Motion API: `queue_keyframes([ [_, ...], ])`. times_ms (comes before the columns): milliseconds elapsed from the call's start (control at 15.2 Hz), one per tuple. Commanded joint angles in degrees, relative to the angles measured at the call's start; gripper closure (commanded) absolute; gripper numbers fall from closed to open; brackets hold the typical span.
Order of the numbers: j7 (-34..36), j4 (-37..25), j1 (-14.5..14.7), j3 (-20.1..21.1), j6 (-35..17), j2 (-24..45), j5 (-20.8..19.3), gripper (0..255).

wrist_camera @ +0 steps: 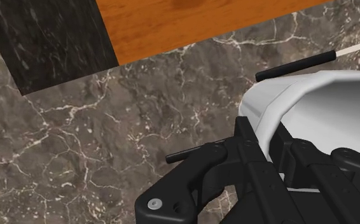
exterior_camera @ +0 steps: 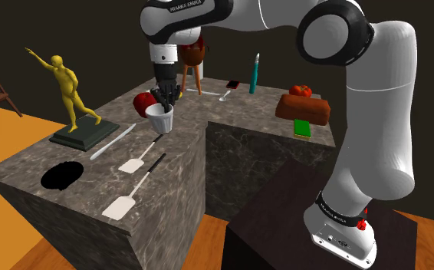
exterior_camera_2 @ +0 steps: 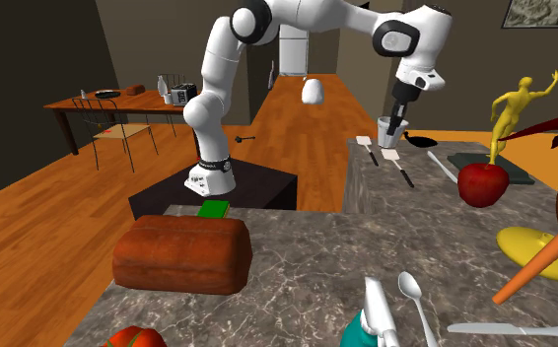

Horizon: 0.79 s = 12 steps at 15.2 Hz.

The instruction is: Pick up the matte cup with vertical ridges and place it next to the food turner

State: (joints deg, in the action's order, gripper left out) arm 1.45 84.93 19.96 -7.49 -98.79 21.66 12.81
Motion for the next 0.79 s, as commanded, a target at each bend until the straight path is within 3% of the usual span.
queue_keyframes([
  [0, -0.29, 1.33, 0.03, 0.02, -1.57, 0.22, 0.09, 255],
  [726, -1.71, 6.92, 0.18, 0.23, -8.97, 2.19, 0.74, 255],
])
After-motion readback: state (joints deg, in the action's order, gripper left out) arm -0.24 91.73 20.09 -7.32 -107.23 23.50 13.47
